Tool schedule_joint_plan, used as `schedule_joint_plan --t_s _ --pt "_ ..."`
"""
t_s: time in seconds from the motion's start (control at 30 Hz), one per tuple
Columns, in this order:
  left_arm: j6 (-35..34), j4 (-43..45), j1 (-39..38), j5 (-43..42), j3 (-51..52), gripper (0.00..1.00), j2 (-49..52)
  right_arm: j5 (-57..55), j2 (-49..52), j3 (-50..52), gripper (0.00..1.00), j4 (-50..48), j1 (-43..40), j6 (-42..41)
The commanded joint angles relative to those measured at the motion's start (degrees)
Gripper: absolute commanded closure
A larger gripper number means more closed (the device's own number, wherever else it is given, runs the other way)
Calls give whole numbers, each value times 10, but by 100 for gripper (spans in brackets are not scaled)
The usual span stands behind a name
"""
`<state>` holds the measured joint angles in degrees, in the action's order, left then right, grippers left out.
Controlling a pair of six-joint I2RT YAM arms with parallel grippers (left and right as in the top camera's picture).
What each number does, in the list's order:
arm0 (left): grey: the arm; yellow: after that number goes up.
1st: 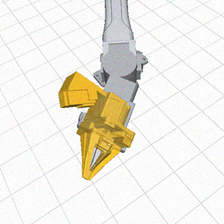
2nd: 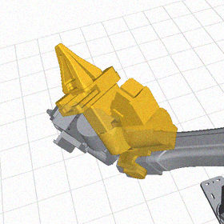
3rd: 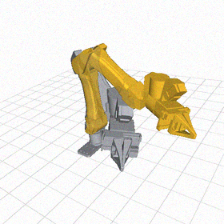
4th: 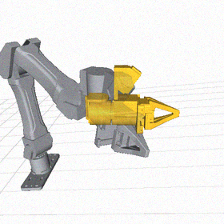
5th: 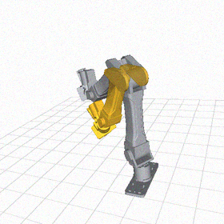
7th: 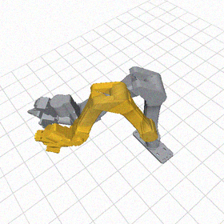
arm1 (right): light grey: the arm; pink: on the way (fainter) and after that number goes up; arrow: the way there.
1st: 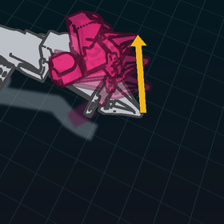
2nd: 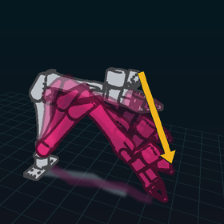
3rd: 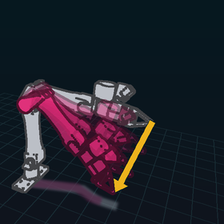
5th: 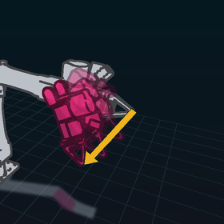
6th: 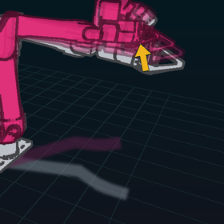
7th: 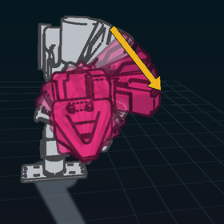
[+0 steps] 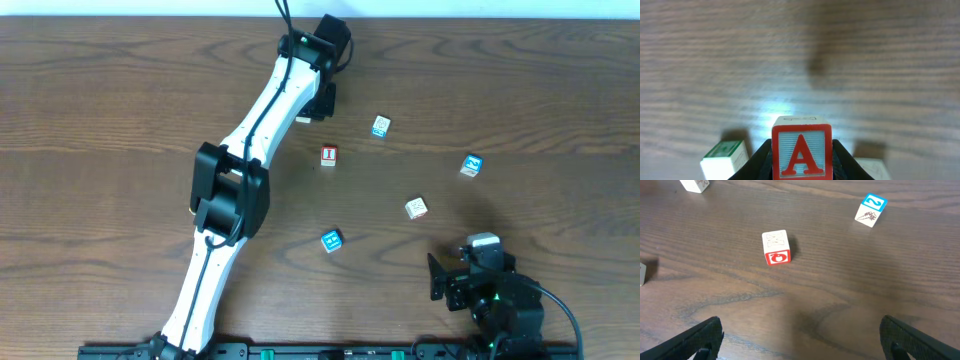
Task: Spell out Ai2
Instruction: 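Carry the A block down beside the left of the I block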
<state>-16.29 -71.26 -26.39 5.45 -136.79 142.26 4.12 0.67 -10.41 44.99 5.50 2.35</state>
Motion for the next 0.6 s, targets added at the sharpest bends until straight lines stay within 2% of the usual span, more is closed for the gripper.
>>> schedule_joint_plan --t_s 0.0,0.17,0.37,0.47,0.57 --pt "-11 -14 3 16 -2 94 -56 2 -3 5 1 0 -3 0" --pt "-15 18 3 14 85 94 -134 2 -3 5 1 0 -3 0" --pt "-4 147 3 -4 305 94 -266 2 -3 5 1 0 -3 0" --pt "-11 208 1 -36 391 94 -288 2 -3 5 1 0 -3 0" --pt "-19 234 -10 -36 427 94 -285 2 -3 5 1 0 -3 0"
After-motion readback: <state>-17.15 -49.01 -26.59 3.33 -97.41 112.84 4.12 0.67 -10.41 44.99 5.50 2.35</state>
